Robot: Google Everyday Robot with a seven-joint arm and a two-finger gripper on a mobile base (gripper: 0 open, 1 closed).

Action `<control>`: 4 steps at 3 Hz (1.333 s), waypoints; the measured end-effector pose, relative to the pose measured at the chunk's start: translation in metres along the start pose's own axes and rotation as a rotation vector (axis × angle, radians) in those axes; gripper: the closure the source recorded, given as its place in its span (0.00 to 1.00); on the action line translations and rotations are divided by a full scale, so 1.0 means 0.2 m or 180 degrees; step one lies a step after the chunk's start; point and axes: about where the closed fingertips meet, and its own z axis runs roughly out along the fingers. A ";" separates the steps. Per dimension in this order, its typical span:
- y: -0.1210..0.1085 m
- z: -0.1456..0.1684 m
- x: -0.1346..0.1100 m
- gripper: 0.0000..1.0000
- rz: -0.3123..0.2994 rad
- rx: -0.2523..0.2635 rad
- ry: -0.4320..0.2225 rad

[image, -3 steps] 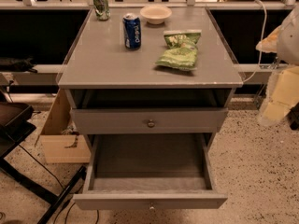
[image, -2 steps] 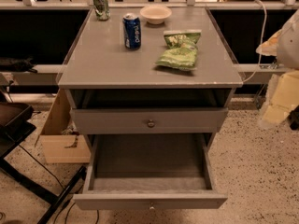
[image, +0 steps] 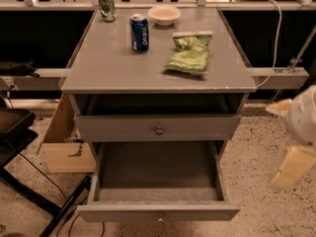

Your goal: Close middle drawer

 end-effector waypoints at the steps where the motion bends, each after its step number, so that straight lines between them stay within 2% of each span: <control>1: 0.25 0.56 0.27 0.00 0.0197 -0.0241 -0.0155; 2: 0.39 0.92 0.43 0.00 0.0377 -0.0403 -0.0218; 3: 0.39 1.11 0.52 0.00 0.0624 -0.0644 -0.0170; 4: 0.42 1.12 0.53 0.00 0.0613 -0.0702 -0.0118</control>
Offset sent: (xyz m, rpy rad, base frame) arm -0.0617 -0.0264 -0.3123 0.1819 0.1911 -0.1085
